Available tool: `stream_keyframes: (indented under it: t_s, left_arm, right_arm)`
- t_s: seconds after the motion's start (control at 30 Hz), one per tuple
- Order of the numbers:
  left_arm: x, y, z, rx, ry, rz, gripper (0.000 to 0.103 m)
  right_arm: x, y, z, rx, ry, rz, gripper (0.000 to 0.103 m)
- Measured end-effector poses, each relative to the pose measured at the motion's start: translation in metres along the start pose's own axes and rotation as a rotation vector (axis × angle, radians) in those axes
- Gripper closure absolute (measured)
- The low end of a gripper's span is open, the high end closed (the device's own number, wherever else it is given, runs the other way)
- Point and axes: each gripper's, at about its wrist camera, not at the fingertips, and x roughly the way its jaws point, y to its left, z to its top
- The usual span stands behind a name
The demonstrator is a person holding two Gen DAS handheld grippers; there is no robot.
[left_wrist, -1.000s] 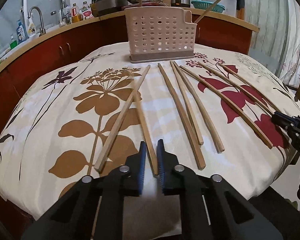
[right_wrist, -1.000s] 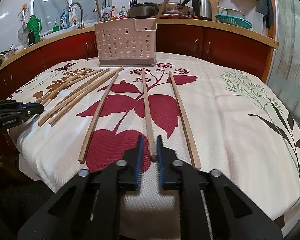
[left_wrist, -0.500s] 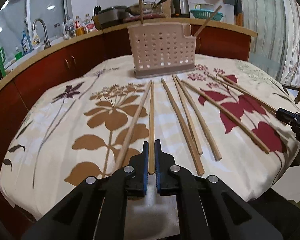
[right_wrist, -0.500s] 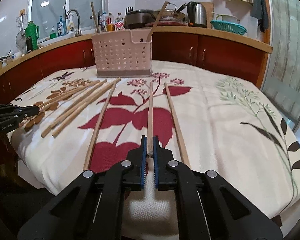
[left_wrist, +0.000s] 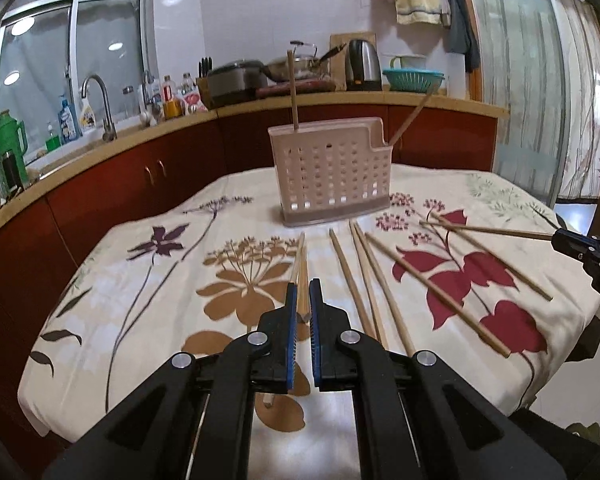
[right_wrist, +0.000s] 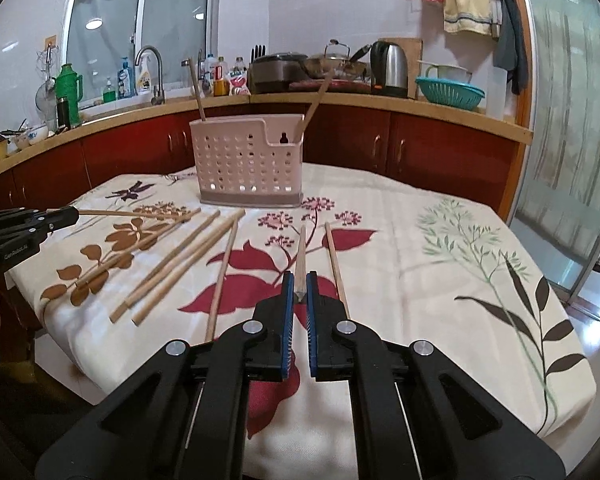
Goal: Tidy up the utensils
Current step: 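Close the left tool on a chopstick while the right tool closes on another, then lift both held chopsticks and carry them over the pink holder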
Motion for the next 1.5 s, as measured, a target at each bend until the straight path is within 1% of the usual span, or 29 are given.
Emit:
stream_keyframes:
  t_s: [0.17, 0.5, 0.67, 0.93, 1.13, 1.5]
  left_arm:
    - [-0.009, 0.001, 0.008, 0.005, -0.035, 0.004, 0.097]
    - [-0.025, 0.004, 0.02, -0.006, -0.081, 0.0, 0.097]
    - [-0.031, 0.005, 0.024, -0.01, -0.093, -0.004, 0.097]
    - [-0.034, 0.009, 0.029, -0.028, -0.086, -0.015, 0.097]
    - [-0.034, 0.015, 0.034, -0.048, -0.064, -0.027, 0.097]
    - [-0.03, 0.022, 0.05, -0.05, -0.08, -0.032, 0.097]
  right_arm:
    - [-0.009, 0.002, 0.009, -0.001, -0.025, 0.001, 0.096]
    - [-0.022, 0.006, 0.025, 0.001, -0.072, 0.007, 0.096]
    - [-0.025, 0.006, 0.03, 0.02, -0.081, 0.017, 0.096]
    - [-0.03, 0.006, 0.04, 0.041, -0.094, 0.03, 0.096]
    - [-0.03, 0.008, 0.045, 0.035, -0.089, 0.038, 0.096]
    - [-0.018, 0.006, 0.058, 0.036, -0.047, 0.054, 0.096]
